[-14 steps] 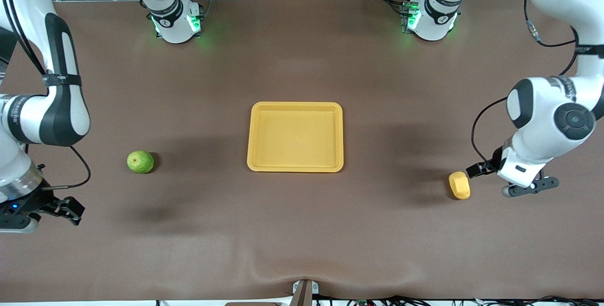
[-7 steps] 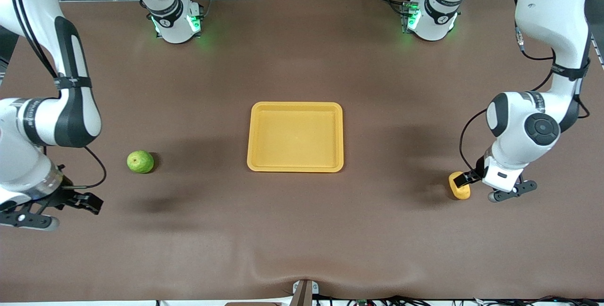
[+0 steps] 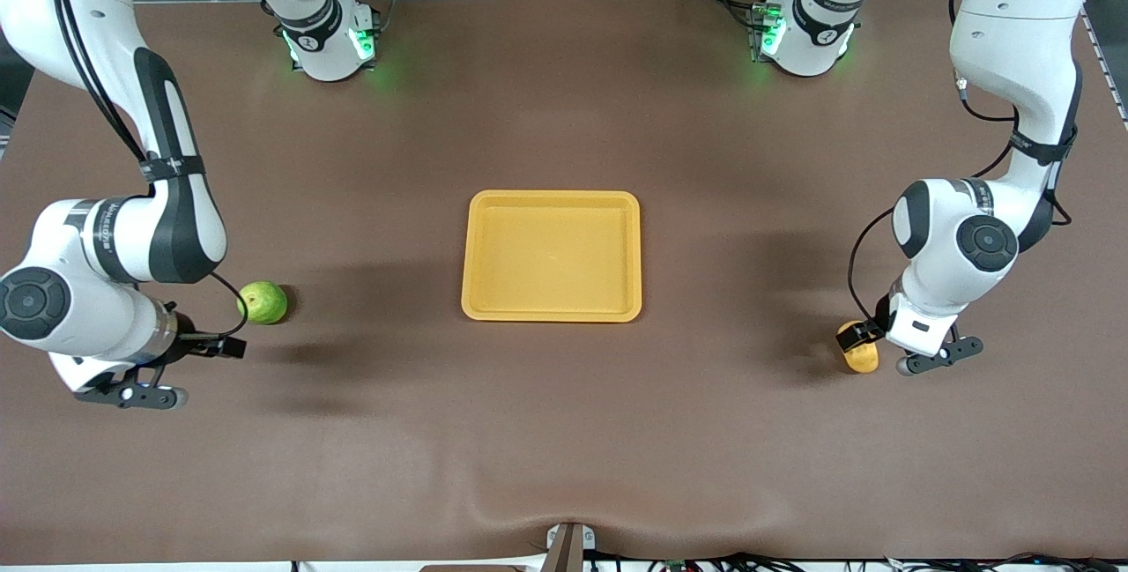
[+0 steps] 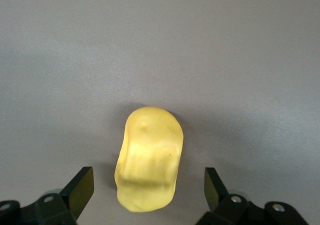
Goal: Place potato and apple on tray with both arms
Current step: 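Close the left gripper on the potato while the right gripper grasps the apple, then carry the potato to the tray while the right gripper lifts the apple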
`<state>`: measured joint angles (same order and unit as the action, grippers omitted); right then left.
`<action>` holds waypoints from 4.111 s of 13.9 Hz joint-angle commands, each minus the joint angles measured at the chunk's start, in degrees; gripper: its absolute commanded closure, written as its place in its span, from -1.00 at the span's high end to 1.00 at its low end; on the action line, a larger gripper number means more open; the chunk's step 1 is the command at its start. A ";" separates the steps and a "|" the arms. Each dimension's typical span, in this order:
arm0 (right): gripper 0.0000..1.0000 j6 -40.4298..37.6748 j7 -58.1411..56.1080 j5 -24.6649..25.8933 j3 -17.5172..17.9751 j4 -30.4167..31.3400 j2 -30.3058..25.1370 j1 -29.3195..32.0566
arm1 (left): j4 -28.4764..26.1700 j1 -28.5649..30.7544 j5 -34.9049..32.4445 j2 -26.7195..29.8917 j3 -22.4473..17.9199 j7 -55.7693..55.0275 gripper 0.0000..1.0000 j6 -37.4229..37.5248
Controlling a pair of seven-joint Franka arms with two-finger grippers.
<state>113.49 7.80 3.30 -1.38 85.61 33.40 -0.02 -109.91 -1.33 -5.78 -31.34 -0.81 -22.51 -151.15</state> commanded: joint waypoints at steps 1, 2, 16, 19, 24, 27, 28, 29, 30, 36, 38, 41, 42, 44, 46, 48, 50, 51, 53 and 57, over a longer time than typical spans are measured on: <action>1.00 1.90 -4.71 -7.24 0.41 11.73 -6.04 1.87 | -0.04 0.71 -2.65 -1.00 0.02 -1.05 0.87 -2.47; 1.00 5.92 -5.16 -7.26 0.41 17.52 -9.11 1.70 | 0.04 0.98 -2.66 -1.52 0.11 -1.13 0.80 -2.92; 1.00 50.85 -14.13 -7.26 0.15 47.81 -13.36 3.01 | 0.13 0.37 -2.83 -0.22 0.20 -0.70 -1.00 -2.14; 1.00 56.57 -14.13 -7.26 0.15 47.72 -11.34 3.62 | 1.88 -0.77 -2.74 1.37 0.72 -1.39 -1.00 3.29; -0.74 56.93 -14.04 -7.26 0.24 47.37 -11.25 3.72 | 6.01 -1.74 -2.48 4.97 4.93 -1.75 -1.00 16.74; -1.00 56.85 -16.30 -7.26 0.24 46.14 -13.00 3.45 | 9.09 -1.92 -2.74 4.89 10.72 -6.75 -1.00 22.47; -1.00 56.85 -19.37 -7.26 0.33 46.05 -13.70 3.45 | 9.27 -2.62 -2.66 4.97 12.48 -7.72 -1.00 22.65; -1.00 56.76 -21.92 -7.26 0.41 45.97 -14.67 3.45 | 9.88 -3.93 -2.66 4.89 13.02 -9.47 -1.00 22.65; -1.00 56.50 -23.95 -7.26 0.50 46.14 -15.81 3.45 | 10.15 -5.77 -2.66 4.80 13.12 -12.36 -1.00 22.65; -1.00 52.38 -37.66 -7.26 4.36 47.28 -21.88 3.45 | 12.70 -17.20 -3.36 3.48 12.94 -17.30 -1.00 22.57; -1.00 52.19 -43.27 -7.52 5.77 47.20 -22.15 3.45 | 14.36 -20.36 -3.88 2.00 12.94 -20.54 -1.00 22.57; -1.00 48.79 -45.24 -7.70 8.23 47.02 -22.58 3.45 | 16.74 -25.02 -4.24 0.49 12.76 -26.79 -1.00 22.57; -1.00 46.50 -45.24 -7.87 8.32 46.67 -23.37 3.10 | 16.83 -26.17 -4.32 -0.03 12.76 -27.32 -1.00 22.65; -1.00 43.50 -45.76 -10.06 10.42 46.67 -24.51 2.75 | 16.83 -27.84 -4.41 -1.17 12.68 -27.59 -1.00 22.57; -1.00 39.46 -49.61 -14.26 12.36 46.67 -25.48 2.49 | 16.57 -29.42 -6.07 -2.84 12.59 -27.59 -1.00 22.65; -1.00 35.69 -56.19 -20.50 14.99 46.58 -25.92 2.49 | 16.74 -31.09 -8.97 -4.95 12.50 -29.42 -1.00 22.57; -1.00 32.69 -64.53 -24.38 17.45 46.49 -26.19 2.40 | 16.83 -31.36 -13.53 -6.18 12.59 -32.32 -1.00 22.57; -1.00 32.68 -67.36 -25.09 18.77 46.49 -26.19 2.22 | 16.74 -31.28 -14.42 -6.45 12.59 -33.03 -1.00 22.57; -1.00 32.76 -70.36 -25.10 21.93 46.06 -25.93 1.79 | 16.74 -31.10 -14.52 -6.71 12.50 -32.95 -0.99 22.57; -1.00 33.29 -76.16 -25.10 23.53 39.91 -20.49 -5.85 | 16.83 -30.75 -14.52 -7.24 12.50 -32.95 -0.05 22.57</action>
<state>147.03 -64.01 -20.13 22.08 129.47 9.63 -2.84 -94.50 -31.96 -18.91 -37.79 11.72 -54.32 -129.59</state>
